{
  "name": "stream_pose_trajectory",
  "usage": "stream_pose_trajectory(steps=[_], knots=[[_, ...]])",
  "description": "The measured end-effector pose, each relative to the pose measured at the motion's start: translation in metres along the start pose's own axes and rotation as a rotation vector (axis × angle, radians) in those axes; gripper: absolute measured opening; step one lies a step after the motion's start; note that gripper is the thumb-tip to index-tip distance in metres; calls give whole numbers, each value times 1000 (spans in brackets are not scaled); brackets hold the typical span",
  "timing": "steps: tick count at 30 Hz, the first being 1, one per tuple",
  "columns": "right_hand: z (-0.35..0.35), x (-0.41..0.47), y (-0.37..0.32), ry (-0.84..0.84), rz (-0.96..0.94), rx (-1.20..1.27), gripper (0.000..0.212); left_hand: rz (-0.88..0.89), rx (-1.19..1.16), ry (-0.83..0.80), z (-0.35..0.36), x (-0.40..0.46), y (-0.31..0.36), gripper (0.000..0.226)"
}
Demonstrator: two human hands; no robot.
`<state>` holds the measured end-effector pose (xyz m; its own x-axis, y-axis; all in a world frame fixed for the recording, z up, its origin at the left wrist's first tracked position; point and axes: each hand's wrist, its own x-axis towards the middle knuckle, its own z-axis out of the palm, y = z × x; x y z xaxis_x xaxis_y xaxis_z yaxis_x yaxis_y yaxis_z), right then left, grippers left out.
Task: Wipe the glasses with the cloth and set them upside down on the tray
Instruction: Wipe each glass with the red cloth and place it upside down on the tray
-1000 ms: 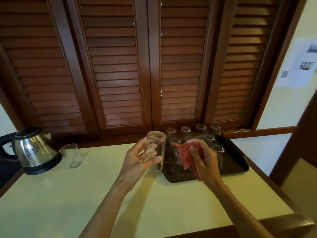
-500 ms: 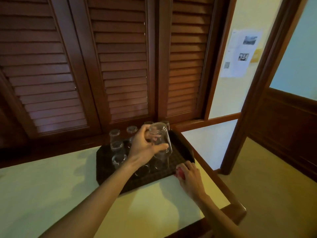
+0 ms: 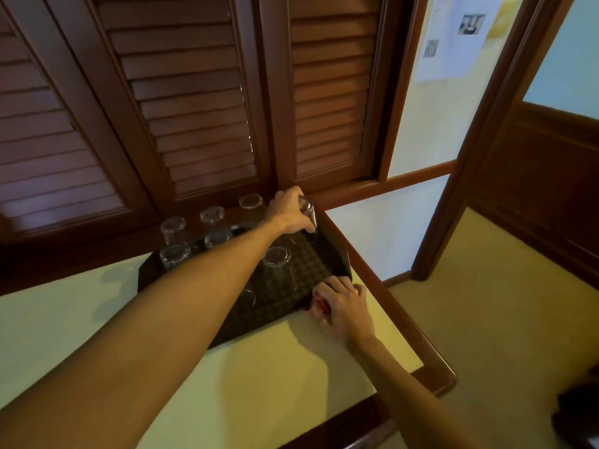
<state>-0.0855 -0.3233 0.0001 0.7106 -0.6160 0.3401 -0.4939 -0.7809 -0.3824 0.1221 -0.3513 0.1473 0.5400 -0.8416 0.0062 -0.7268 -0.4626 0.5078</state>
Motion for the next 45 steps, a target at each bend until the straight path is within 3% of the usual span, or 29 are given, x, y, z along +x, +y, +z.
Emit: stream_pose_trajectory(steps=[10, 27, 31, 34, 38, 40, 45], knots=[[0, -2, -1, -23, 35, 12, 34, -64, 142, -73, 16, 5, 6, 85], [1, -1, 0, -9, 41, 0, 34, -41, 165, -159, 6, 8, 3, 92], [-2, -2, -3, 8, 23, -2, 35, 41, 57, -5, -17, -1, 1, 83], [-3, -4, -7, 69, 58, -44, 46, 73, -11, 141, -43, -24, -17, 52], [-11, -18, -21, 184, 23, 13, 30, 40, -108, 268, -83, -73, -70, 21], [-11, -29, -45, 237, -3, 56, 35, 15, -150, 347, -102, -102, -105, 9], [26, -41, -169, 213, -100, 248, 38, -109, -212, 563, -133, -181, -194, 12]])
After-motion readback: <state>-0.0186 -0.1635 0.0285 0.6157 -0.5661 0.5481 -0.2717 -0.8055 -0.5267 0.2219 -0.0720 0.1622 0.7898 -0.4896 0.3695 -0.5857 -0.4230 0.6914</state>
